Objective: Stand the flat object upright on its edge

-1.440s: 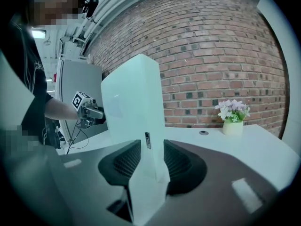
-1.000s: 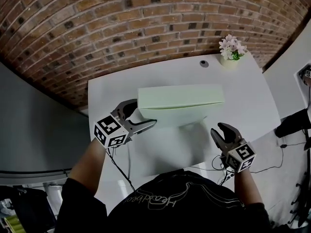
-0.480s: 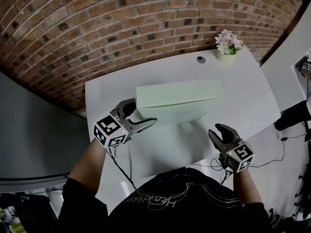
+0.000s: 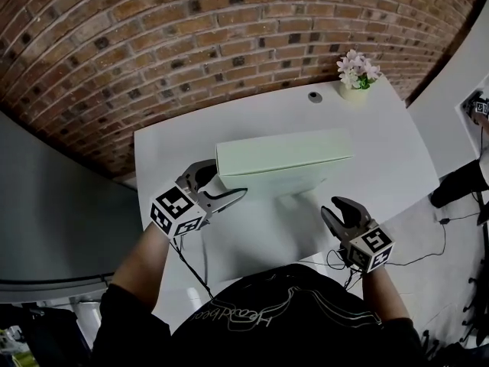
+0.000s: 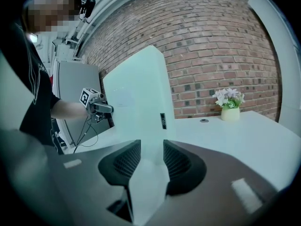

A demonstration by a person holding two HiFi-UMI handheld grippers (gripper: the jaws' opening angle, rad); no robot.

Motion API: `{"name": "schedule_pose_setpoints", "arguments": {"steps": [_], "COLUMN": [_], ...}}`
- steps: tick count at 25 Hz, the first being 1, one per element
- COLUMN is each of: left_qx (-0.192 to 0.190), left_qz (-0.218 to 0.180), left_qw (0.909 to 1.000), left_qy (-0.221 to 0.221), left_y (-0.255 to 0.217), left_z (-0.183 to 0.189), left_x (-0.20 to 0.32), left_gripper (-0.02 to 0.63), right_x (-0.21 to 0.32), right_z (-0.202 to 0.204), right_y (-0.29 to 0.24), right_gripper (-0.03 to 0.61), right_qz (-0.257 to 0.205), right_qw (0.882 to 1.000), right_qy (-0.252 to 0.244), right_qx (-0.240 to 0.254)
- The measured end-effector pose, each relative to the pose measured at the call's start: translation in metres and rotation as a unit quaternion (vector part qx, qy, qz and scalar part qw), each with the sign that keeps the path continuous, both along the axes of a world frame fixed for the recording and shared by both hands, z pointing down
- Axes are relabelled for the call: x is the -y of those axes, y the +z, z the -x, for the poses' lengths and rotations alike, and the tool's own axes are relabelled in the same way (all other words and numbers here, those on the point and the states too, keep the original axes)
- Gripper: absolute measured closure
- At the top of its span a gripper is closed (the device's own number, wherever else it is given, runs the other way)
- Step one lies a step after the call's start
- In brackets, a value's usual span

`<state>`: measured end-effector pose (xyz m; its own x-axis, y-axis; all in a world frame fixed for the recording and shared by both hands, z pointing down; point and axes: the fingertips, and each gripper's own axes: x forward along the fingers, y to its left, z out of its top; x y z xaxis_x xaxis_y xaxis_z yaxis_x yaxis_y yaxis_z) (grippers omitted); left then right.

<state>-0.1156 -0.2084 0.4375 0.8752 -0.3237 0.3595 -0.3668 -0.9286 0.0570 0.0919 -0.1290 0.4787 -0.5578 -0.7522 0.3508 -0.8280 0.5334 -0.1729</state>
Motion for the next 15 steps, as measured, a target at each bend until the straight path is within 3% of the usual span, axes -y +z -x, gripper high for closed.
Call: {"name": "schedule_pose_setpoints", "arguments": {"steps": [15], "left_qx": [0.011], "left_qz": [0.003], "left_qw": [0.9954], "left_qy": [-0.095], "left_y": [0.000], "left_z": [0.002], "left_x": [-0.015], "left_gripper": [0.318], "right_x": [0.006], "right_z": [0.014], "right_y": [0.002], "right_gripper": [0.434], "right_qz": [0.006], "right_qw": [0.998], "right_qy": [-0.065], "right_qx": [0.018]}}
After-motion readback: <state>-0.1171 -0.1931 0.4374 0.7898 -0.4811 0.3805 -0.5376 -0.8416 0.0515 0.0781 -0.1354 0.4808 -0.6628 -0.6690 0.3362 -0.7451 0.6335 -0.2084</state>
